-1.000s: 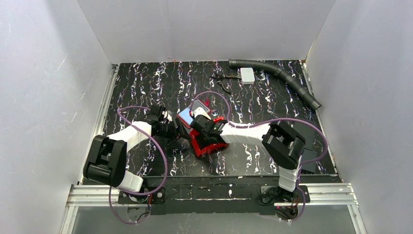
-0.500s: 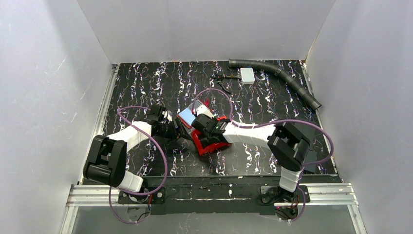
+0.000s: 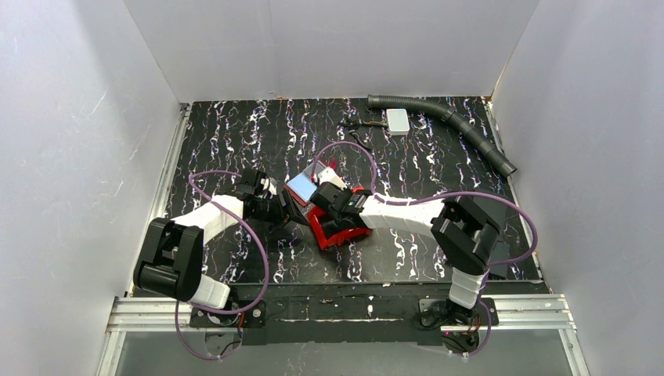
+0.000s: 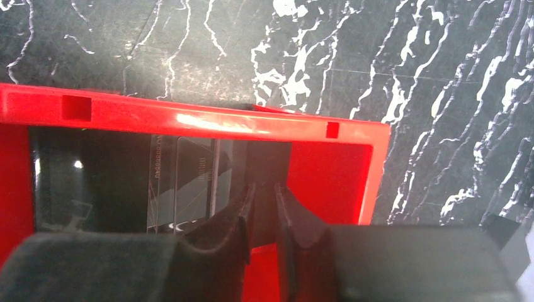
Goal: Put the credit cards into the card holder
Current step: Pick up the credit card from the storage box.
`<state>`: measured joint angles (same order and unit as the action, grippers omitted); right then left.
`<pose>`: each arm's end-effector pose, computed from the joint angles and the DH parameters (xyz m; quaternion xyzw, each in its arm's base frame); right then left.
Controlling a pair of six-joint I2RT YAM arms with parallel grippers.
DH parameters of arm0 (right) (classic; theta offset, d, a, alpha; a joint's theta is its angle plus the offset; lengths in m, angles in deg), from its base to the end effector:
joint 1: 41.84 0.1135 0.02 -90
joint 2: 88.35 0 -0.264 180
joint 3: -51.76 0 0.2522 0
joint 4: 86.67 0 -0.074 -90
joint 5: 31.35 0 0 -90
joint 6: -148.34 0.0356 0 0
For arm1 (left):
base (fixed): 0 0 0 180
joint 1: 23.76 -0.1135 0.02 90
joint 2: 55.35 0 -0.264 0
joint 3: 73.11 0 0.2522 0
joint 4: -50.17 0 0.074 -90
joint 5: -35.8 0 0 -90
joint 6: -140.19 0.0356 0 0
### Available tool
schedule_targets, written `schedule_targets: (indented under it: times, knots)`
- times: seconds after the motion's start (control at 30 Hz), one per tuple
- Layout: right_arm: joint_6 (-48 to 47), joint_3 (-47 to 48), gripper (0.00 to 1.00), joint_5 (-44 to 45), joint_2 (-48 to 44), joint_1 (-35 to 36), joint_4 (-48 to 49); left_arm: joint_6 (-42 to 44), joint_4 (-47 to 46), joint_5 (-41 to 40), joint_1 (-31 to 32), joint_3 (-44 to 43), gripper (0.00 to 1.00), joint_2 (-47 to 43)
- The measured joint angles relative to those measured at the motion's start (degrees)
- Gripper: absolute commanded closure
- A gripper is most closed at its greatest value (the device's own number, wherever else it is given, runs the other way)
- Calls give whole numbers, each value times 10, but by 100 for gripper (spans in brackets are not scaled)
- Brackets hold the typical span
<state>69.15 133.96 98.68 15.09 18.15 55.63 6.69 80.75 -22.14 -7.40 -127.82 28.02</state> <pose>0.2042 0.3078 0.1922 -0.2934 0.8613 -0.1231 0.3961 0.2481 -0.0925 0.1653 -0.1462 0.9180 -0.3579 0.0881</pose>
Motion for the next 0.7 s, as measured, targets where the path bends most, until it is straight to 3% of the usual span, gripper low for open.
schedule_targets:
  times: [0.13, 0.33, 0.53, 0.7]
  knots:
    - [-2, -4, 54, -35, 0, -3, 11, 0, 1, -1, 0, 0, 28, -1]
    - [-4, -20, 49, -83, 0, -8, 36, -1, -1, 3, 1, 0, 24, -1]
    - [0, -40, 80, -94, 2, -27, 67, -2, -3, 5, 9, 0, 25, -1]
    - [4, -43, 93, -74, 3, -33, 69, -2, -3, 5, 10, 0, 25, -1]
